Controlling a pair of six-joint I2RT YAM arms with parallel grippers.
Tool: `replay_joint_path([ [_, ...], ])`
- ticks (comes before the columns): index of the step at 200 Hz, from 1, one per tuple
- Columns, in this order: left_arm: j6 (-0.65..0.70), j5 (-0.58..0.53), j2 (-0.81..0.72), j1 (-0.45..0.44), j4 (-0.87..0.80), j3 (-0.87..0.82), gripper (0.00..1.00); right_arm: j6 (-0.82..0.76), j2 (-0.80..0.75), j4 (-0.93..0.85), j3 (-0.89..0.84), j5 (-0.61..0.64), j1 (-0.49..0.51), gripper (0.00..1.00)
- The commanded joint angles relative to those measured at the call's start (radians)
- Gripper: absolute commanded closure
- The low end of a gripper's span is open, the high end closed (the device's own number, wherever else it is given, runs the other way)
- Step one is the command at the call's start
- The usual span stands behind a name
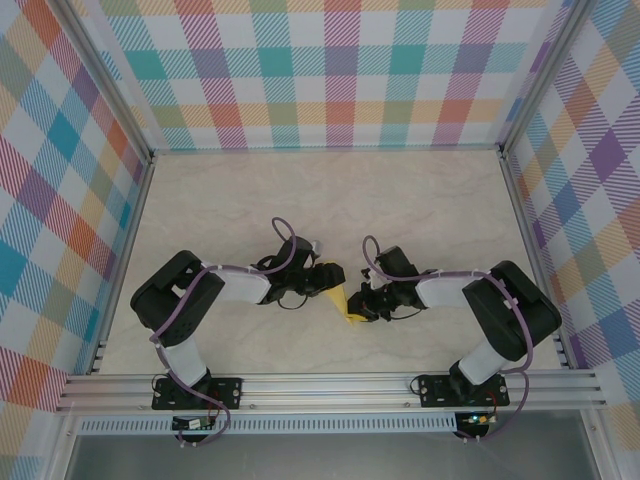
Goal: Fold a paper plane with a square sheet of paper (pick it up from the middle)
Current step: Fold the wing for the fifth time at the center of the table.
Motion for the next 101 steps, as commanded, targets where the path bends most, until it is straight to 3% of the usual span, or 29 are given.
replay_joint_path([
  [1, 0.014, 0.01, 0.033, -0.021, -0.074, 0.002, 0.47, -0.028, 0.043, -0.038, -0.01, -0.027, 0.01, 0.91],
  [44, 0.014, 0.008, 0.035, -0.022, -0.077, 0.004, 0.47, -0.044, 0.106, -0.062, -0.022, -0.016, 0.016, 0.91],
  [101, 0.016, 0.007, 0.033, -0.021, -0.093, 0.011, 0.47, -0.066, -0.006, -0.147, 0.008, 0.012, 0.016, 0.85],
])
